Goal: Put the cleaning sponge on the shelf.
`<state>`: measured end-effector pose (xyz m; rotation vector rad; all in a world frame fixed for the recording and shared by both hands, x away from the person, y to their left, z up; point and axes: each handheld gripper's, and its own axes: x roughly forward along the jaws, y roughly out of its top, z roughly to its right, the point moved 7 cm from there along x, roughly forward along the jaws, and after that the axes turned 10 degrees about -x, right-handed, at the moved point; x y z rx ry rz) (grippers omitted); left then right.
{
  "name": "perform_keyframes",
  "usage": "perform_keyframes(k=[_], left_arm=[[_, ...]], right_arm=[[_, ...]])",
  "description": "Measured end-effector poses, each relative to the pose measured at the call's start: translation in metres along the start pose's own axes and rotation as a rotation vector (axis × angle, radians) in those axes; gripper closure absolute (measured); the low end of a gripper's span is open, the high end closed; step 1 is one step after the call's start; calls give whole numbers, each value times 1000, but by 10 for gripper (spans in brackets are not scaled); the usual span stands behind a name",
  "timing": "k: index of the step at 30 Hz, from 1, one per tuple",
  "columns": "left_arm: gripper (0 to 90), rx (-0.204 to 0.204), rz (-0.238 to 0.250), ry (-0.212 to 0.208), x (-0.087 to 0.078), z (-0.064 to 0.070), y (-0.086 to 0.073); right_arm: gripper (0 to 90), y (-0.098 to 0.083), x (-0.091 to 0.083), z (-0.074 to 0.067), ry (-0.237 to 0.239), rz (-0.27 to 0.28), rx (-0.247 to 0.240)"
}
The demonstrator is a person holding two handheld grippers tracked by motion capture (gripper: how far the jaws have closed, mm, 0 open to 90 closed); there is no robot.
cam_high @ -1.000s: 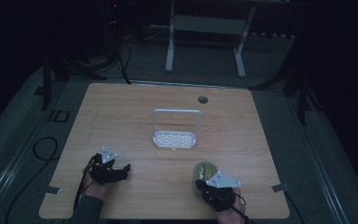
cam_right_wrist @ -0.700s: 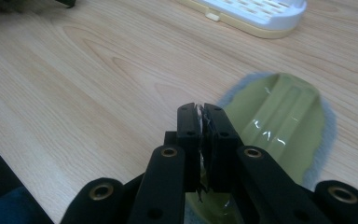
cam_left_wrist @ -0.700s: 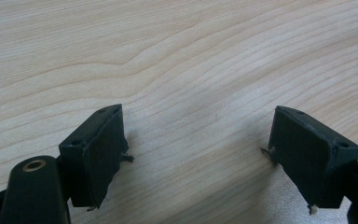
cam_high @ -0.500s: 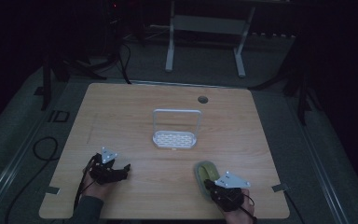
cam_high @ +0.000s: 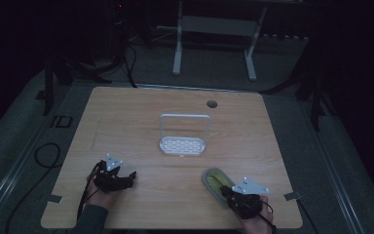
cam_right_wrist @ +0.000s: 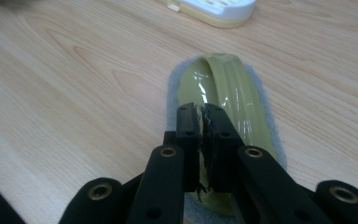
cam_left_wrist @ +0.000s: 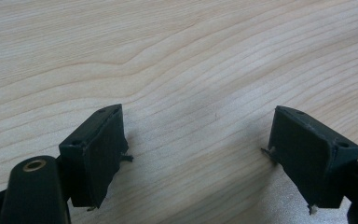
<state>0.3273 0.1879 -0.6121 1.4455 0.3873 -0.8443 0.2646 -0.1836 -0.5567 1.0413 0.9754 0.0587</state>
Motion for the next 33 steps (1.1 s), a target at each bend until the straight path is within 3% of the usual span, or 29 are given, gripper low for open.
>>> perform_keyframes(k=[12, 33], left_arm=[[188, 3, -1, -1, 0, 0, 0], [188, 2, 0, -2, 0, 0, 0]], right_arm=[[744, 16, -12, 8, 21, 9, -25], [664, 31, -9, 27, 59, -96, -22]])
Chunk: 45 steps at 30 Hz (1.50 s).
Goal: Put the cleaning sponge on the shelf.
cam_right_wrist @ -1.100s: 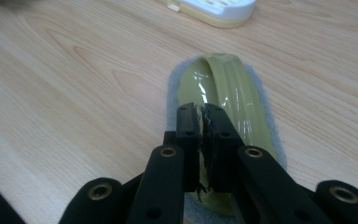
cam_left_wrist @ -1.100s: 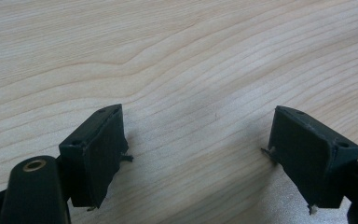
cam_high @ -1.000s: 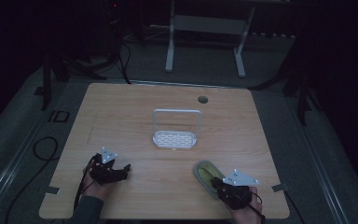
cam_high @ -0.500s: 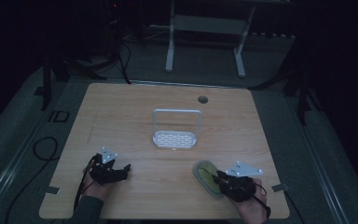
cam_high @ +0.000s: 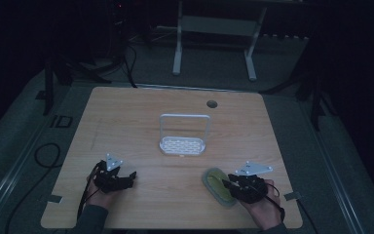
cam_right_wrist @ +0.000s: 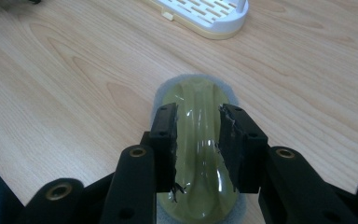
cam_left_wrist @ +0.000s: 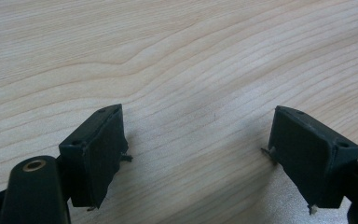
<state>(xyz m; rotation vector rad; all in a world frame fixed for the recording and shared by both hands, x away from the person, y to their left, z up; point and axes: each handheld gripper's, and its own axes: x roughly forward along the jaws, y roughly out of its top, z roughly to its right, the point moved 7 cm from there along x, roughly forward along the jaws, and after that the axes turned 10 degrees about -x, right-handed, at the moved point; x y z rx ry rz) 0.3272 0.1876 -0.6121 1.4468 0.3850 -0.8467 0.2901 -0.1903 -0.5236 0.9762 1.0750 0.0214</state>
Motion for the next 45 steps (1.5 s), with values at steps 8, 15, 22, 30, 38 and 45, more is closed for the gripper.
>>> perform_keyframes(k=[8, 15, 22, 30, 38, 45], left_arm=[[188, -1, 0, 0, 0, 0, 0], [188, -1, 0, 0, 0, 0, 0], [186, 1, 0, -1, 0, 0, 0], [185, 1, 0, -1, 0, 0, 0], [185, 1, 0, -1, 0, 0, 0], [185, 3, -1, -3, 0, 0, 0]], right_arm=[[646, 8, 0, -1, 3, -44, -32], [633, 16, 0, 3, 10, -93, -45], [620, 21, 3, 5, 29, -135, -53], [607, 24, 8, 4, 45, -183, -68], [591, 26, 15, 5, 71, -264, -78], [584, 29, 19, 7, 83, -305, -73]])
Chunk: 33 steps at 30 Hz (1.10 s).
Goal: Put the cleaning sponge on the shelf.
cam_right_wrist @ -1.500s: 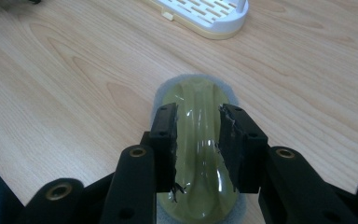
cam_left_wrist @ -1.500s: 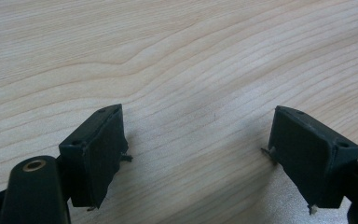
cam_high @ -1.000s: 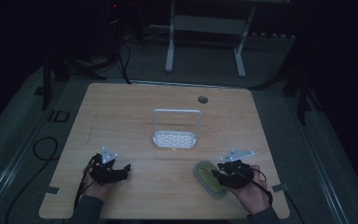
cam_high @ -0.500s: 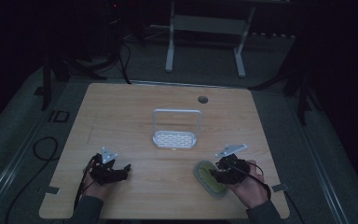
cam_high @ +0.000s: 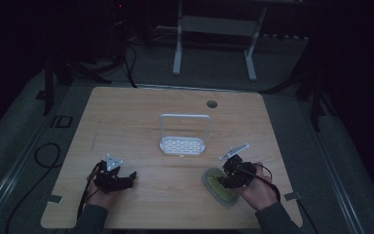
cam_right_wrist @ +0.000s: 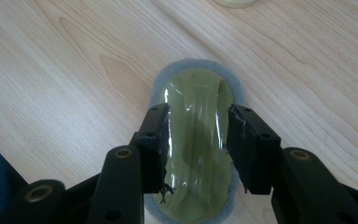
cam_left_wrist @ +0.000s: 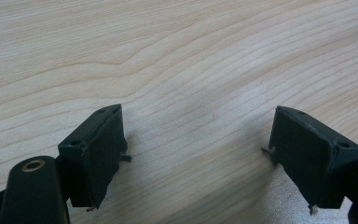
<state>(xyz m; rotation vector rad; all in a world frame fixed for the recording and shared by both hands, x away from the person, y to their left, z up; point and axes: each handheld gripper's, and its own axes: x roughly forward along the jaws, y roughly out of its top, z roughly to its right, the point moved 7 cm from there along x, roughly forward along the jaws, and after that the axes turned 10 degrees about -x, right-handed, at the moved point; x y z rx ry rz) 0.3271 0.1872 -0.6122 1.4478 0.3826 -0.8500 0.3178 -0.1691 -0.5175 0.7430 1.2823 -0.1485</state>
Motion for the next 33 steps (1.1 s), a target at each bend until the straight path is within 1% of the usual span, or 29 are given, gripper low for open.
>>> perform_keyframes(k=[8, 10, 13, 15, 20, 22, 26, 27, 33], left_arm=[[185, 1, 0, -1, 0, 0, 0], [185, 1, 0, -2, 0, 0, 0], [185, 2, 0, -2, 0, 0, 0], [185, 2, 0, -2, 0, 0, 0], [185, -1, 3, -2, 0, 1, 0], [185, 0, 2, -2, 0, 1, 0], [185, 0, 2, -2, 0, 0, 0], [185, 1, 1, -2, 0, 0, 0], [185, 0, 2, -2, 0, 0, 0]], right_arm=[[589, 1, 6, 3, 31, -71, 5], [587, 2, 7, 3, 46, -82, 7], [578, 3, 8, 2, 56, -92, -6], [577, 4, 9, 1, 58, -95, -5], [575, 6, 11, 1, 70, -132, -4], [575, 6, 11, 2, 71, -133, -11], [576, 7, 13, 3, 79, -168, -9], [576, 7, 14, 4, 80, -172, -17], [576, 7, 17, 5, 89, -197, -12]])
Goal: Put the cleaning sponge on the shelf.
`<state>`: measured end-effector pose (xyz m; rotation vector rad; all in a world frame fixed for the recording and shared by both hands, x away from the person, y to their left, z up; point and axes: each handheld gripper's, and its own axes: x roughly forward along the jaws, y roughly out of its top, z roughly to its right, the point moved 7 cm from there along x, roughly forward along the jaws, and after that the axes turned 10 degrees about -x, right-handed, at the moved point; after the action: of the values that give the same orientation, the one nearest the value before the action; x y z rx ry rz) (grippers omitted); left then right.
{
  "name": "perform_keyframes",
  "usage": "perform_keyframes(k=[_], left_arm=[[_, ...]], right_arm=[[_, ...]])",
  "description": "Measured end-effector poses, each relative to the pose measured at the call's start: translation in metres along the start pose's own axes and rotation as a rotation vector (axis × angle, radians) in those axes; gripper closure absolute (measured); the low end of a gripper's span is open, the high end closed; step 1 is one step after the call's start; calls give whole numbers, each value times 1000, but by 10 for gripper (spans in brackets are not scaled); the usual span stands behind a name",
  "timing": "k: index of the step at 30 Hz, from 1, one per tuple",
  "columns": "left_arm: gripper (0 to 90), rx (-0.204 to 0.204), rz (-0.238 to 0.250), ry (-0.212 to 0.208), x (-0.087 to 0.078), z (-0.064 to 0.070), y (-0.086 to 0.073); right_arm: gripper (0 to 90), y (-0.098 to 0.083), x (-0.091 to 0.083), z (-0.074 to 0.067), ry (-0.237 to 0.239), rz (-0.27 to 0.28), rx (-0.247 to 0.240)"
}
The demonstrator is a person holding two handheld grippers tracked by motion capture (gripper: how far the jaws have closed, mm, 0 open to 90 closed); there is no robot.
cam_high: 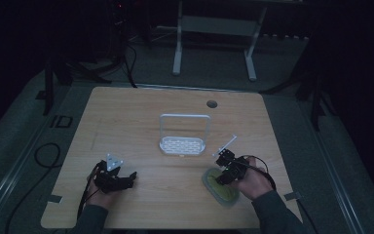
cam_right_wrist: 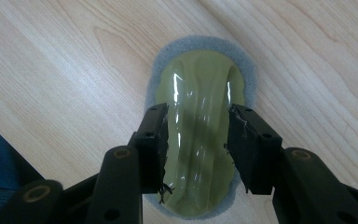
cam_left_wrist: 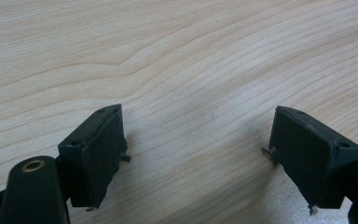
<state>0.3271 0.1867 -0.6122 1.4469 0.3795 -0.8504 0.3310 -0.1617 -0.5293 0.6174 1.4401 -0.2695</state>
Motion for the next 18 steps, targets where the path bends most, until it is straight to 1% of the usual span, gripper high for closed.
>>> perform_keyframes(k=[1, 5, 6, 11, 18], left_arm=[[185, 0, 0, 0, 0, 0, 0], [185, 2, -1, 1, 0, 0, 0], [185, 3, -1, 1, 0, 0, 0], [185, 3, -2, 0, 0, 0, 0], [185, 4, -2, 1, 0, 0, 0]], right_arm=[[574, 0, 1, 1, 2, -12, 6], [573, 1, 2, 1, 5, -19, 6], [575, 1, 3, 1, 11, -36, 7], [580, 2, 5, 1, 27, -66, 17], [580, 1, 8, 3, 34, -95, 21]])
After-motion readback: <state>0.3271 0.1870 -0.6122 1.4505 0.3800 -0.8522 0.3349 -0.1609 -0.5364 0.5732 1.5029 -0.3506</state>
